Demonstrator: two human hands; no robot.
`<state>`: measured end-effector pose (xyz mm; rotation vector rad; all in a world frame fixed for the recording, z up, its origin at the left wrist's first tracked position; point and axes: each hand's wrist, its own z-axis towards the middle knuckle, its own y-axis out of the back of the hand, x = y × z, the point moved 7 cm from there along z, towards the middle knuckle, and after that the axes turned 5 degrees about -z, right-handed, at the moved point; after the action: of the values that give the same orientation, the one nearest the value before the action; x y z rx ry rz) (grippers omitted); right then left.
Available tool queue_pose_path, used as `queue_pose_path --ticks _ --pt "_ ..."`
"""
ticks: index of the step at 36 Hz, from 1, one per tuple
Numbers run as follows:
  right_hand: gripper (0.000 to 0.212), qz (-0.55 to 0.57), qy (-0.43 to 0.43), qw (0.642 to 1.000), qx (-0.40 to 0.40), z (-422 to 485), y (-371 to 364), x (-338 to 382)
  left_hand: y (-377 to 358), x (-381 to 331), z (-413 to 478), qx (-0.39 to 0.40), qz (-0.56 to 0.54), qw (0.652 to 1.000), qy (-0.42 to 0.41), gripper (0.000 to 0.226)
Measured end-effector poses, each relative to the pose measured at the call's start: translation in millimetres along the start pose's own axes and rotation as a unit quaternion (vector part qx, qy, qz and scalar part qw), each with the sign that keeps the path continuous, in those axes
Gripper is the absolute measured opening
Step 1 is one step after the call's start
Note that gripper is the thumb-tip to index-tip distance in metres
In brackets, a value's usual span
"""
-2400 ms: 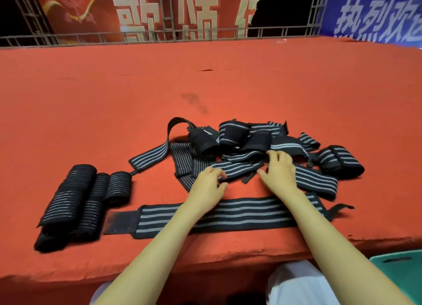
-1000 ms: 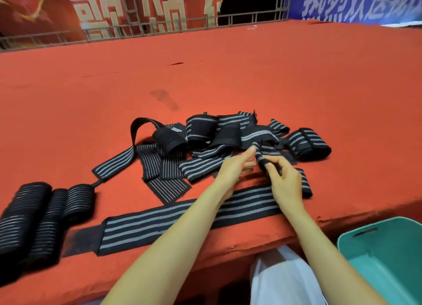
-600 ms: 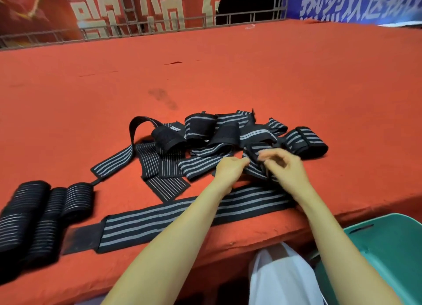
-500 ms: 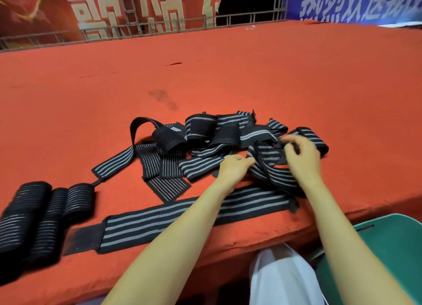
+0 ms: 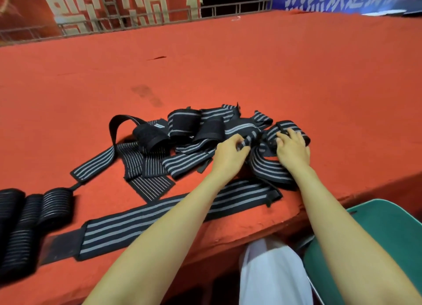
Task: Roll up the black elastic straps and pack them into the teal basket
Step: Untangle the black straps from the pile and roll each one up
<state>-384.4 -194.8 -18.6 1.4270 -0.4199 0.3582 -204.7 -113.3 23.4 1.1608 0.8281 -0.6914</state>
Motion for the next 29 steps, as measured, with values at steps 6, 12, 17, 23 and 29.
queue_pose_path --ticks 6,12,17,23,29 --pt "0.043 0.039 0.004 0.999 0.004 -4.0 -2.7 -3.5 11.4 6.0 -33.3 -0.019 -0.010 0.996 -0.081 0.019" --pt "0.042 0.058 0.010 0.998 -0.009 -7.1 -4.8 -3.2 54.0 -8.2 -53.0 -0.087 -0.117 0.985 -0.090 0.014" --pt "0.041 0.029 -0.005 1.000 0.006 -8.9 -1.5 -2.4 76.3 0.3 -52.6 -0.076 -0.191 0.978 -0.030 0.020" --pt "0.036 0.139 0.105 0.984 -0.041 -33.9 16.8 54.1 99.1 7.3 -60.2 -0.091 -0.312 0.946 0.011 0.015" --pt "0.037 0.367 0.118 0.907 0.172 -76.4 5.8 120.4 129.6 31.3 -70.0 -0.152 -0.410 0.897 0.060 0.010"
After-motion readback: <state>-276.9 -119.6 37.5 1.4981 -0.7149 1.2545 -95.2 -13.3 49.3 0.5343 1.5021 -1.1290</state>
